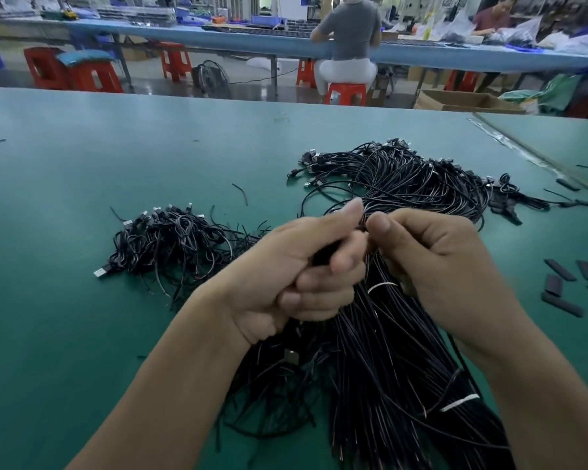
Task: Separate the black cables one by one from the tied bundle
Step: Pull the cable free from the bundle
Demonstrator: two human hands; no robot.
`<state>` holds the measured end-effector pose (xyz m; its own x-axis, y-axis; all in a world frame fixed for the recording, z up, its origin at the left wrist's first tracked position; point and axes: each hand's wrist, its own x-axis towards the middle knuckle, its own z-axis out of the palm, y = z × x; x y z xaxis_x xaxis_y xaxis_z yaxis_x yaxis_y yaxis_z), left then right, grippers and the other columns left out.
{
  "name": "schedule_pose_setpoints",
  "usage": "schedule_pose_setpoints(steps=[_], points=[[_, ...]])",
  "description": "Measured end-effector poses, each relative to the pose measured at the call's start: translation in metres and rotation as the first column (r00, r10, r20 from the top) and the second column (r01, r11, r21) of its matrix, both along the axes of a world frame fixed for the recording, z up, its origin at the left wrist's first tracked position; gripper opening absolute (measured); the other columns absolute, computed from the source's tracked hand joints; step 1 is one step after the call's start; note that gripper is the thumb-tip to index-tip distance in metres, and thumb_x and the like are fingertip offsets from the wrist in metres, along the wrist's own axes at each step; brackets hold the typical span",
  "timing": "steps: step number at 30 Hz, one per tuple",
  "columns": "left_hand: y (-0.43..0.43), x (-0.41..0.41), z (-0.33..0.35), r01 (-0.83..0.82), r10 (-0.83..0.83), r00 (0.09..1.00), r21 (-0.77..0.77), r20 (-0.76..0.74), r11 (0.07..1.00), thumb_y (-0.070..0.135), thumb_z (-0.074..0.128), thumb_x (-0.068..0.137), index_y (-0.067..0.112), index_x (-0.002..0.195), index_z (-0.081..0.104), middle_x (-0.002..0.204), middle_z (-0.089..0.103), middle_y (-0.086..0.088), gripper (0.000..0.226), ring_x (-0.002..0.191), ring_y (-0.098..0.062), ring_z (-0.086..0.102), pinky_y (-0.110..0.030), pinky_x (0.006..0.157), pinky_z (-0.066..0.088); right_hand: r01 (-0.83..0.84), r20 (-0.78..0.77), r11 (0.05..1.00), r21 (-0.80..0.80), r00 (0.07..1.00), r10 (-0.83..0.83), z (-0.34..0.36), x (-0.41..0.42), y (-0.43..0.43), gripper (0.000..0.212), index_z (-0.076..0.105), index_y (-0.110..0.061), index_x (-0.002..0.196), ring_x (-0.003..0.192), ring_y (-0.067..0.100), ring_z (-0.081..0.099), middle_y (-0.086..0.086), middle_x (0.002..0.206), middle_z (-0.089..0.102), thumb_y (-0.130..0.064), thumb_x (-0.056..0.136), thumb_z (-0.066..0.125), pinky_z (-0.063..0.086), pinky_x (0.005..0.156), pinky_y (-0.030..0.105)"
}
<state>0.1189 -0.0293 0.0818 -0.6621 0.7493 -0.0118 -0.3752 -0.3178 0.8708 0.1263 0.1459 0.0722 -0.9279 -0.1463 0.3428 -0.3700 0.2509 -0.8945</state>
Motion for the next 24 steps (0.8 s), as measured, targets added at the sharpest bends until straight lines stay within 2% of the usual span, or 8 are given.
schedule_pose_setpoints(steps=[5,8,11,14,17,20,23,24], points=[[-0.002,-0.006,0.008,-0.235,0.116,0.959,0.496,0.26,0.836,0.032,0.037,0.102,0.01,0.069,0.065,0.054,0.058,0.004,0.049,0.039,-0.001,0.048,-0.011,0.038,0.04,-0.099,0.129,0.949,0.3,0.99,0.062,-0.006,0.003,-0.006,0.022,0.073,-0.038,0.082,0.045,0.009,0.037,-0.007,0.053,0.052,-0.049,0.092,0.057,0.03,0.042,0.025],[0.001,-0.014,0.0,-0.587,0.528,0.81,0.372,0.255,0.719,0.033,0.038,0.107,0.003,0.081,0.075,0.078,0.075,-0.009,0.055,0.07,-0.016,0.074,-0.02,0.056,0.057,-0.209,0.103,0.871,0.445,0.978,0.182,-0.003,0.009,-0.012,0.029,0.062,-0.034,0.072,0.047,0.009,0.038,-0.002,0.054,0.048,-0.036,0.1,0.053,0.037,0.046,0.033],[0.006,-0.018,-0.013,-0.729,0.734,0.667,0.095,-0.131,0.678,0.034,0.033,0.108,0.006,0.097,0.069,0.093,0.077,-0.011,0.047,0.09,-0.023,0.075,-0.027,0.073,0.059,-0.197,0.039,0.847,0.493,0.978,0.205,0.005,0.014,-0.008,0.024,0.066,-0.026,0.082,0.048,0.008,0.045,-0.004,0.056,0.055,-0.039,0.099,0.054,0.042,0.049,0.027],[0.011,-0.013,-0.018,-0.759,0.618,0.625,-0.186,-0.477,0.624,0.032,0.035,0.108,0.012,0.087,0.071,0.078,0.077,-0.004,0.046,0.074,-0.014,0.075,-0.022,0.065,0.057,-0.119,-0.058,0.877,0.465,0.985,0.165,0.012,0.015,-0.002,0.021,0.071,-0.028,0.083,0.062,0.004,0.06,-0.01,0.069,0.067,-0.043,0.09,0.058,0.046,0.06,0.021],[0.014,-0.004,-0.013,-0.557,0.377,0.807,-0.373,-0.454,0.742,0.034,0.034,0.108,0.011,0.068,0.07,0.057,0.069,-0.004,0.059,0.047,-0.011,0.064,-0.018,0.044,0.048,-0.02,-0.154,0.929,0.37,0.985,0.082,0.013,0.011,0.003,0.016,0.074,-0.026,0.076,0.074,0.007,0.065,-0.012,0.075,0.069,-0.035,0.086,0.065,0.046,0.067,0.019],[0.012,0.0,-0.011,-0.407,0.18,0.882,-0.513,-0.435,0.756,0.05,0.032,0.105,0.019,0.053,0.062,0.044,0.053,0.003,0.067,0.034,-0.007,0.042,-0.014,0.035,0.031,0.065,-0.171,0.963,0.26,0.985,-0.02,0.01,0.005,0.011,0.015,0.076,-0.025,0.072,0.067,0.012,0.064,-0.007,0.073,0.068,-0.038,0.077,0.081,0.05,0.065,0.026],[0.007,0.001,-0.009,-0.204,0.067,0.954,-0.463,-0.294,0.863,0.062,0.035,0.099,0.024,0.049,0.046,0.04,0.034,0.007,0.063,0.034,-0.008,0.025,-0.015,0.034,0.018,-0.133,-0.024,0.991,-0.002,0.991,0.133,0.006,0.003,0.011,0.021,0.071,-0.01,0.076,0.072,0.027,0.071,0.005,0.076,0.074,-0.029,0.07,0.077,0.059,0.072,0.043],[0.004,0.001,-0.008,-0.116,0.023,0.974,-0.408,-0.225,0.906,0.064,0.036,0.097,0.026,0.049,0.042,0.04,0.032,0.008,0.061,0.034,-0.007,0.023,-0.015,0.033,0.016,-0.201,0.031,0.975,-0.089,0.978,0.205,0.005,0.002,0.01,0.022,0.068,-0.007,0.075,0.072,0.023,0.07,0.005,0.076,0.074,-0.027,0.07,0.076,0.061,0.071,0.037]])
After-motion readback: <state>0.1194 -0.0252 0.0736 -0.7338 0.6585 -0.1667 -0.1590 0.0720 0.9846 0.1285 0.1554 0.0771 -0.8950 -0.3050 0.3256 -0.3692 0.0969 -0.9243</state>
